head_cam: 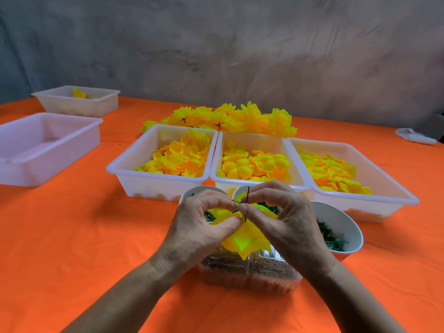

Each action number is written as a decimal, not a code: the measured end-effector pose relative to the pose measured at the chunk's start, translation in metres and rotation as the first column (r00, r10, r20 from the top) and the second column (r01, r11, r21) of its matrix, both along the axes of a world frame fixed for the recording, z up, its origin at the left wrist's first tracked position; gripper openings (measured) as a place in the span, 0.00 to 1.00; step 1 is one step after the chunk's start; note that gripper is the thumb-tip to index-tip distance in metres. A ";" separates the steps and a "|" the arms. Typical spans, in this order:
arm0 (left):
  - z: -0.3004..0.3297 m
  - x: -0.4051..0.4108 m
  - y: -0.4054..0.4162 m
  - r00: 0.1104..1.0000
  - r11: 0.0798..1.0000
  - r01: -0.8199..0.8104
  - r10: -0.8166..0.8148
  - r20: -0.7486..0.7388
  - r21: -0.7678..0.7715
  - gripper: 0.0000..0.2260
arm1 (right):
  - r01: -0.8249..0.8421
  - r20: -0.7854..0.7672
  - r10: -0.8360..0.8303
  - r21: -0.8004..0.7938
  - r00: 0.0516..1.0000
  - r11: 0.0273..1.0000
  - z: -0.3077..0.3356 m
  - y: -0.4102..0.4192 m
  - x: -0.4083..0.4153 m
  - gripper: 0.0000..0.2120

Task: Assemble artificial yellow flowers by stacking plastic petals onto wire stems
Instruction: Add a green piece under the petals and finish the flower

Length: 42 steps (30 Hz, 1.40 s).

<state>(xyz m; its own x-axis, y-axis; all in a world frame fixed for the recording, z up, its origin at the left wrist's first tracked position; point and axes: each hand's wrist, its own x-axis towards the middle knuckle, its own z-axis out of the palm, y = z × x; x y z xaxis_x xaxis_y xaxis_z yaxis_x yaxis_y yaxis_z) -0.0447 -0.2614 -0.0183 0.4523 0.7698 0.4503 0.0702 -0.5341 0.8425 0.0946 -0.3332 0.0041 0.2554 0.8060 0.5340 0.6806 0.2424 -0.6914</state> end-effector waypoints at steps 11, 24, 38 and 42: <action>0.010 -0.002 0.001 1.000 0.995 0.000 0.000 0.001 0.095 0.11 | -0.092 -0.052 0.083 -0.194 0.995 0.977 0.009 0.005 0.011 0.02; 0.013 0.001 0.016 0.966 0.872 0.072 0.061 -0.253 0.485 0.05 | -0.114 -0.224 0.077 -0.158 0.972 0.981 -0.004 0.006 0.013 0.07; 0.016 -0.018 0.012 0.924 0.900 0.236 -0.091 -0.371 0.367 0.07 | -0.146 -0.227 0.097 -0.212 0.969 0.966 -0.004 -0.005 0.012 0.07; 0.012 -0.025 0.006 0.982 0.976 0.070 -0.031 -0.189 0.205 0.14 | -0.143 -0.255 0.080 -0.238 0.964 0.961 -0.005 -0.003 0.011 0.05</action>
<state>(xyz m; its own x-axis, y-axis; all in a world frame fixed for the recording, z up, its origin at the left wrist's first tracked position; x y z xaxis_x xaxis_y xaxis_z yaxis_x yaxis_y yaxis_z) -0.0696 -0.2557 -0.0067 0.5781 0.6409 0.5051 0.1813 -0.7044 0.6863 0.1061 -0.3363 -0.0014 0.2517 0.9366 0.2438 0.4647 0.1040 -0.8794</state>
